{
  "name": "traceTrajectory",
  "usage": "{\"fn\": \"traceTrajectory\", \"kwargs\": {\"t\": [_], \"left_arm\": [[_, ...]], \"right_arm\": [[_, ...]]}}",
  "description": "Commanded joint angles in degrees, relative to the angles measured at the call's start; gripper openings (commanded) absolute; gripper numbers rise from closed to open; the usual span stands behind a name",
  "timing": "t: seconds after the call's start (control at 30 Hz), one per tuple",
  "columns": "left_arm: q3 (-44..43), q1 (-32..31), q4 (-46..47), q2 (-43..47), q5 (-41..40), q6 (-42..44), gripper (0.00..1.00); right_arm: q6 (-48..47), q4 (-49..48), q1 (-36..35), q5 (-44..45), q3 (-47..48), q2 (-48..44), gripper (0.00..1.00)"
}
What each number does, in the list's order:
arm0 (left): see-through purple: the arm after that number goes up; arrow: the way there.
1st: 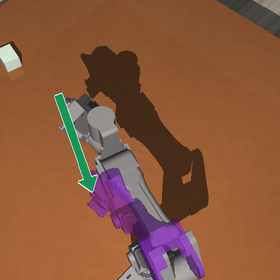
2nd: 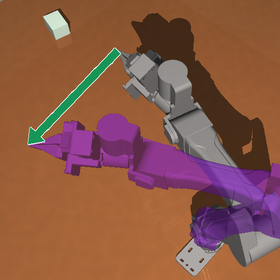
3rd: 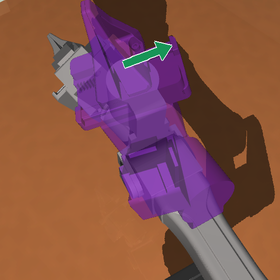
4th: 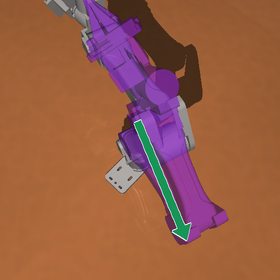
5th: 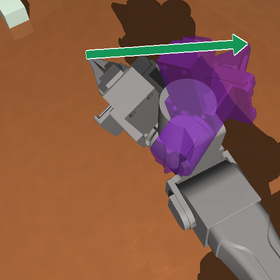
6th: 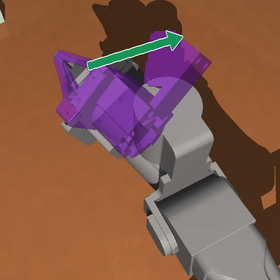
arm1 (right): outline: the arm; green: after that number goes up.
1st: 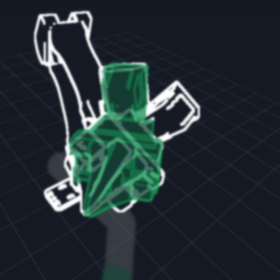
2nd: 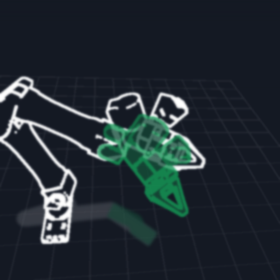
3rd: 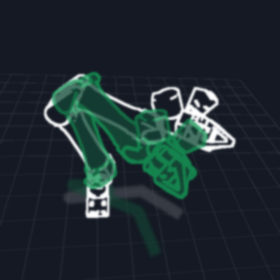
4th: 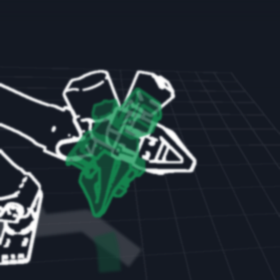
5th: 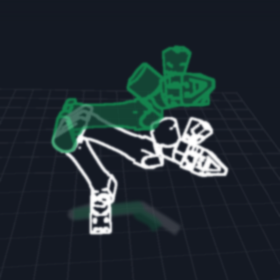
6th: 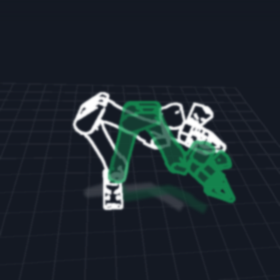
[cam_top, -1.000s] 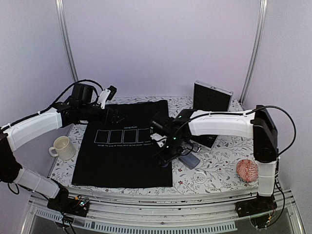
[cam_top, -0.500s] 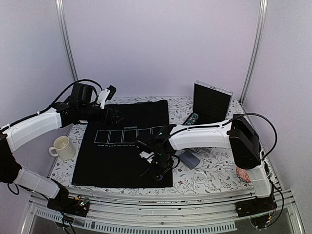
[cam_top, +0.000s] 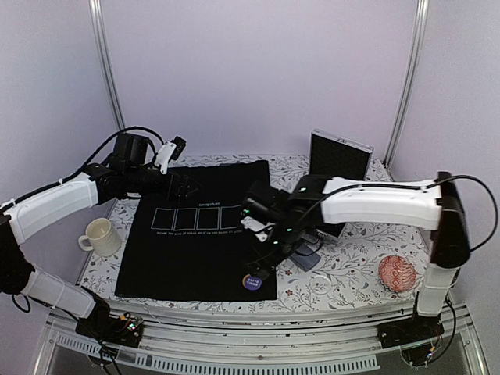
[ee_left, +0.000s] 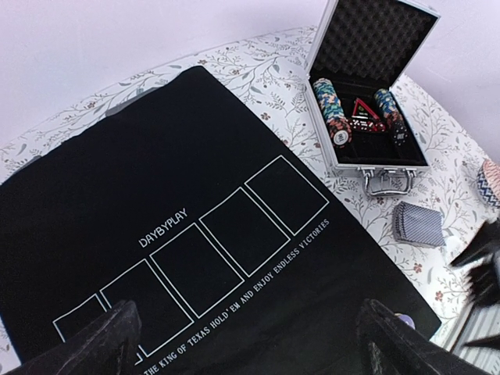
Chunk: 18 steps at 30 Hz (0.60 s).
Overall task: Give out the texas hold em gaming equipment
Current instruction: Place the small blind button and big blind button on the poker table mat, then pick up the dealer button from the corner of the board.
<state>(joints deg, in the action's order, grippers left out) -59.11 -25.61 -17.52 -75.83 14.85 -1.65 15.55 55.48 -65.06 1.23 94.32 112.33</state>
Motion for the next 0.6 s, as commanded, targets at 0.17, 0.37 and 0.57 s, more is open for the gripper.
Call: {"fn": "traceTrajectory", "kwargs": {"t": [0.17,0.37,0.57], "left_arm": [[-0.83,-0.43,0.12,1.49,1.11,0.75,0.98],[-0.69,-0.41,0.03,1.51,0.89,0.73,0.98],[-0.57,-0.37,0.03,1.39,1.09,0.68,0.98]], "right_arm": [[11.80,1.28,5.53,-0.25,-29.20,-15.89,0.99],[10.84,-3.70,5.98,-2.35,-32.97,-12.47,0.99],[9.55,-6.18,7.58,-1.54,-34.56,-10.42,0.99]]}}
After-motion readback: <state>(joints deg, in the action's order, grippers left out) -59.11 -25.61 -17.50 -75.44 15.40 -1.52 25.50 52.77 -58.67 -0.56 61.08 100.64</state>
